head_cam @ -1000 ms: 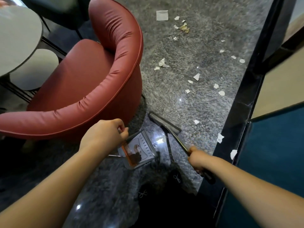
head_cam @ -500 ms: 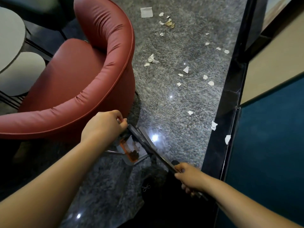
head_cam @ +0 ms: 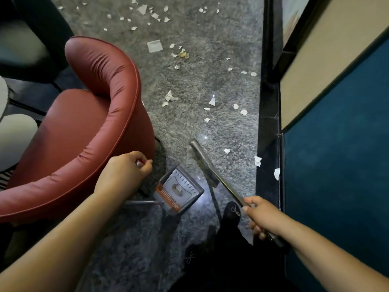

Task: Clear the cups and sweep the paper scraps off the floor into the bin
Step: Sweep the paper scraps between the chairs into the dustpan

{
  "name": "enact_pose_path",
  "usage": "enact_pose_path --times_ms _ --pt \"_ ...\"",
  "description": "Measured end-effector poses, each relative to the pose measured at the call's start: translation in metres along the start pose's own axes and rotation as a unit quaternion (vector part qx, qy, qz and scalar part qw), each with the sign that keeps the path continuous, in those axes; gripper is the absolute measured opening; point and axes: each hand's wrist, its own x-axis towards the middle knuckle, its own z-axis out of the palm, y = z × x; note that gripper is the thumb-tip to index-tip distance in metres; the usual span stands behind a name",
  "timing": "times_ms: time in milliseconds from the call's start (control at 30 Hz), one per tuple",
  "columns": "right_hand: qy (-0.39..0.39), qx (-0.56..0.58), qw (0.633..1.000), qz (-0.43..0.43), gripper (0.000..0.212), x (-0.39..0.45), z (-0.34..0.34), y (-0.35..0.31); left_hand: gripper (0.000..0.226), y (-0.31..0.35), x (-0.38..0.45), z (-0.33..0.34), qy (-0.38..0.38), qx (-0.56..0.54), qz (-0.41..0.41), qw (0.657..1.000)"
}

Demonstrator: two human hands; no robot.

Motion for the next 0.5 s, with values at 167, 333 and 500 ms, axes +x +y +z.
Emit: enact_pose_path --times_ms 167,333,500 --pt "0.052 0.063 0.997 0.009 0.015 0.029 -0.046 -0.002 0.012 0.052 0.036 0.01 0.004 0.017 0.046 0.999" --pt "0.098 0.069 0.993 0.015 0.018 0.06 -0.108 -0.003 0.015 0.118 0.085 0.027 -0.016 0.057 0.106 0.993" --pt "0.115 0.068 0.99 0.037 0.022 0.084 -0.165 -0.004 0.016 0.175 0.14 0.044 -0.047 0.094 0.132 0.986"
